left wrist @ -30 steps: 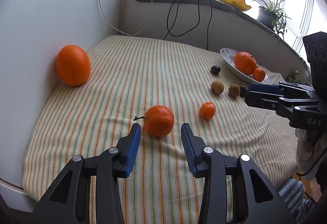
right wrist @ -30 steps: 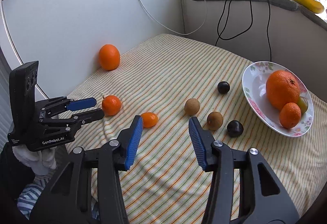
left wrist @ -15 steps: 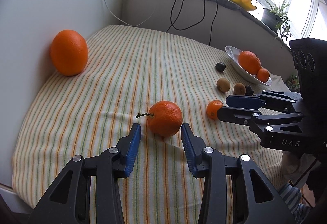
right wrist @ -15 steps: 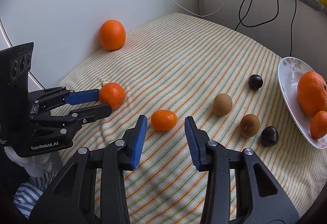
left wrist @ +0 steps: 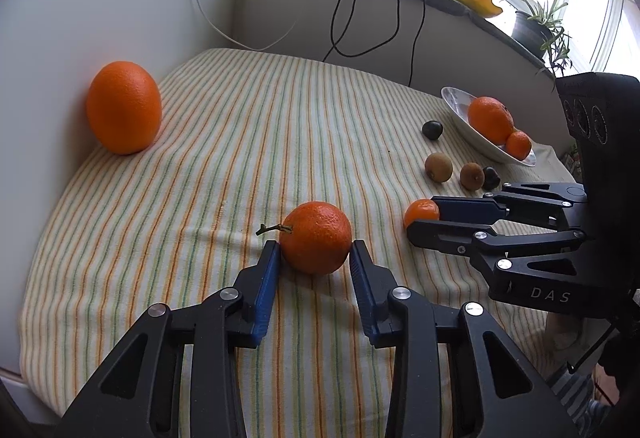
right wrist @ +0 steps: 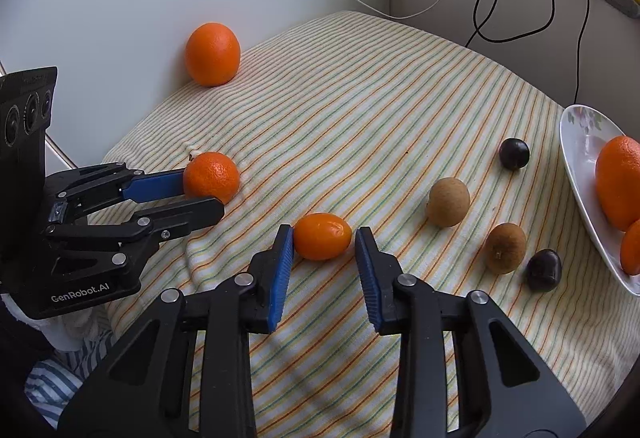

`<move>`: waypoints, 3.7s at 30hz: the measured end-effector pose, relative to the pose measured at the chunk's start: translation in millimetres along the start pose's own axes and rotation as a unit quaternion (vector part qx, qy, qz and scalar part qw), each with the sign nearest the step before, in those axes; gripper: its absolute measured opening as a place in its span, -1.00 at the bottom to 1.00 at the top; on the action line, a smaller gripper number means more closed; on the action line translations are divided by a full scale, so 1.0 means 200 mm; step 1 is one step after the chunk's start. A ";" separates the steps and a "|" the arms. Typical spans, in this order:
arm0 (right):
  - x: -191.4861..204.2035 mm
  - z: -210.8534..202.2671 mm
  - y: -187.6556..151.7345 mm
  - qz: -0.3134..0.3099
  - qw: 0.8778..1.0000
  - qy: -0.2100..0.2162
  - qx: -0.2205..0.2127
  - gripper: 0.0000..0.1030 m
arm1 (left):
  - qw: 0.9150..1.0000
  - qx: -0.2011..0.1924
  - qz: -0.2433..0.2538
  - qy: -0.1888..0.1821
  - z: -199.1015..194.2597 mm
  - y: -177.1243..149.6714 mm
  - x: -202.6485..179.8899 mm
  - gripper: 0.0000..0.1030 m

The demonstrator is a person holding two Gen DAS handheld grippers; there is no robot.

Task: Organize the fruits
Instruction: 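Carry the stemmed tangerine with the left gripper while the right gripper carries a small tangerine toward the plate, then lower both tangerines onto the plate and open both grippers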

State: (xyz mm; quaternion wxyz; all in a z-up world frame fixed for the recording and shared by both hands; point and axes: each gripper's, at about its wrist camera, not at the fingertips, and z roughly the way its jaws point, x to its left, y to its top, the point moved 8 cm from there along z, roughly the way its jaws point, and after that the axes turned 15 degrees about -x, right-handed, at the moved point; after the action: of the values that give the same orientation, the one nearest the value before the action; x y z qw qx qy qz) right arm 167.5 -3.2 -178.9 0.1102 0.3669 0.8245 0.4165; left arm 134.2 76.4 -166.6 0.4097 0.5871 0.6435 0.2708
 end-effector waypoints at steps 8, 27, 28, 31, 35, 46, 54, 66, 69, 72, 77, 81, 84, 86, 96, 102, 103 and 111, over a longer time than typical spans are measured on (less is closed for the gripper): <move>0.00 0.00 0.00 0.001 1.000 -0.003 -0.003 -0.42 | 1.000 -0.005 -0.002 -0.001 0.00 0.00 0.00 -0.36; -0.24 -0.31 0.06 0.039 0.996 -0.041 -0.070 -0.42 | 0.999 -0.032 0.010 -0.042 0.03 0.19 -0.19 -0.37; -0.27 -0.33 0.07 0.041 0.995 -0.045 -0.073 -0.42 | 0.998 -0.033 0.015 -0.046 0.04 0.20 -0.22 -0.37; -0.34 -0.38 0.09 0.046 0.994 -0.060 -0.083 -0.42 | 0.997 -0.038 0.031 -0.058 0.07 0.25 -0.30 -0.37; -0.44 -0.42 0.10 0.057 0.991 -0.078 -0.093 -0.42 | 0.995 -0.041 0.040 -0.077 0.13 0.30 -0.40 -0.37; -0.66 -0.51 0.13 0.080 0.984 -0.114 -0.113 -0.42 | 0.991 -0.035 0.034 -0.122 0.31 0.41 -0.61 -0.37; -0.73 -0.48 0.14 0.077 0.982 -0.130 -0.112 -0.42 | 0.989 -0.026 0.043 -0.142 0.45 0.44 -0.73 -0.37; -0.81 -0.41 0.12 0.072 0.982 -0.141 -0.101 -0.42 | 0.987 -0.004 0.049 -0.152 0.63 0.43 -0.83 -0.37; -0.82 -0.40 0.12 0.069 0.982 -0.143 -0.098 -0.42 | 0.987 -0.002 0.049 -0.152 0.65 0.43 -0.83 -0.37; -0.83 -0.40 0.12 0.068 0.983 -0.145 -0.096 -0.42 | 0.987 0.002 0.049 -0.153 0.66 0.44 -0.84 -0.37; -0.83 -0.39 0.12 0.063 0.982 -0.150 -0.094 -0.42 | 0.986 0.003 0.053 -0.157 0.67 0.44 -0.86 -0.37; -0.84 -0.40 0.11 0.064 0.981 -0.155 -0.094 -0.42 | 0.986 0.004 0.051 -0.160 0.67 0.44 -0.88 -0.36; -0.84 -0.41 0.11 0.062 0.981 -0.157 -0.094 -0.40 | 0.986 0.004 0.058 -0.155 0.67 0.44 -0.89 -0.36; -0.84 -0.42 0.12 0.059 0.981 -0.158 -0.098 -0.11 | 0.987 0.007 0.056 -0.154 0.67 0.44 -0.89 -0.35; -0.82 -0.48 0.12 0.061 0.979 -0.157 -0.111 0.02 | 0.987 -0.006 0.063 -0.149 0.63 0.48 -0.88 -0.20; -0.81 -0.56 0.12 0.066 0.977 -0.160 -0.123 0.04 | 0.988 -0.016 0.061 -0.144 0.56 0.50 -0.86 -0.20; -0.81 -0.58 0.12 0.067 0.977 -0.161 -0.126 0.05 | 0.988 -0.018 0.061 -0.143 0.55 0.50 -0.85 -0.20; -0.81 -0.74 0.12 0.076 0.971 -0.171 -0.151 0.24 | 0.988 -0.030 0.063 -0.134 0.44 0.51 -0.82 -0.20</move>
State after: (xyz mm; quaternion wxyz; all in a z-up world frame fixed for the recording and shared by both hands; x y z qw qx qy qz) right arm 221.3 -196.1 -88.3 0.2711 0.4735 0.6908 0.4745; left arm 259.1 -78.8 -94.0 0.4918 0.6452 0.5357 0.2344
